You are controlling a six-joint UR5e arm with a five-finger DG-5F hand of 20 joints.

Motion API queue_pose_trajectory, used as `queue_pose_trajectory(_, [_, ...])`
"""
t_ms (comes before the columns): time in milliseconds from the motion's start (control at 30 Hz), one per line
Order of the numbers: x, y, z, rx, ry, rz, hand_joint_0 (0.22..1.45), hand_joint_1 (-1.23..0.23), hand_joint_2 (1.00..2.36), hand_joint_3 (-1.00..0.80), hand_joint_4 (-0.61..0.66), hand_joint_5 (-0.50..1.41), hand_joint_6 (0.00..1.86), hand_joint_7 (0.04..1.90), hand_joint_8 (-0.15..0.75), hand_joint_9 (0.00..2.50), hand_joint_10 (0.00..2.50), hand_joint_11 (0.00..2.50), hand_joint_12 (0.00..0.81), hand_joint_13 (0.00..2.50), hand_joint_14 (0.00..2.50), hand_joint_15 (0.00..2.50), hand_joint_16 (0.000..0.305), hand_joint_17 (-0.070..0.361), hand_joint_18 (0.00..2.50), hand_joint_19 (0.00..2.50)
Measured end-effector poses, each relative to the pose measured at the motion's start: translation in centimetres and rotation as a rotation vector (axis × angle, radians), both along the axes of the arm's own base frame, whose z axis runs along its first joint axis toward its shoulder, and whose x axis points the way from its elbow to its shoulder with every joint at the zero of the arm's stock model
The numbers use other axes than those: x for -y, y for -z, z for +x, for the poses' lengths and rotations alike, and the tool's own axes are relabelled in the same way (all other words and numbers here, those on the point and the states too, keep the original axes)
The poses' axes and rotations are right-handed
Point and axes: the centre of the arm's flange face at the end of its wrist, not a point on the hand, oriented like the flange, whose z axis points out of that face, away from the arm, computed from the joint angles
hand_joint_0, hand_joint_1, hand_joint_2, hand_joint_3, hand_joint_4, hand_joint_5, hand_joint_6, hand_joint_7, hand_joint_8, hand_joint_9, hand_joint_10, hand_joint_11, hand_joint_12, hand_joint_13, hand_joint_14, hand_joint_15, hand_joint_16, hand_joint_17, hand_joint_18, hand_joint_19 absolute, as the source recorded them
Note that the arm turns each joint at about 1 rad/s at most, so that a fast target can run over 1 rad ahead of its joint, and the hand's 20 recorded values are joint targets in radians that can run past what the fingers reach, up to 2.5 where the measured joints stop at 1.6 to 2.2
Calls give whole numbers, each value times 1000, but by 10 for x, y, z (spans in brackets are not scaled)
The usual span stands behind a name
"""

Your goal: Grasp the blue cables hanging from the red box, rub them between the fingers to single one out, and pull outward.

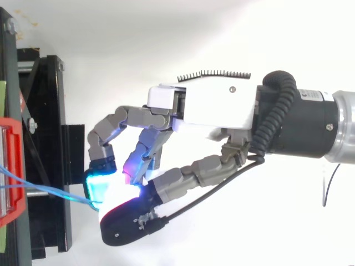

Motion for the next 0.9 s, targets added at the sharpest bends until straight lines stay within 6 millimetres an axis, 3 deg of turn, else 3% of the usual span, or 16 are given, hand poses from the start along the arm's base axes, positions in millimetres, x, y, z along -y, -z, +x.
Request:
queue_pose_trajectory(233, [2,-3,-6,-33,14,-8,593,-806,1020,-65,3,-117,881,1203,271,996,11,385,393,891,13,398,50,113,927,592])
queue_pose_trajectory(433, [7,-25,-23,-95,61,-35,594,-804,1019,-65,25,-116,880,1222,321,995,12,349,418,877,12,373,53,118,908,562])
queue_pose_trajectory(633, [12,-33,-37,-162,116,-70,595,-785,1020,-73,39,-119,887,1204,345,1257,15,645,419,874,15,400,53,118,886,559])
queue_pose_trajectory(900, [11,-33,-38,-164,122,-66,596,-767,1020,-79,54,-124,895,1191,357,1455,16,932,417,930,16,509,51,116,866,587])
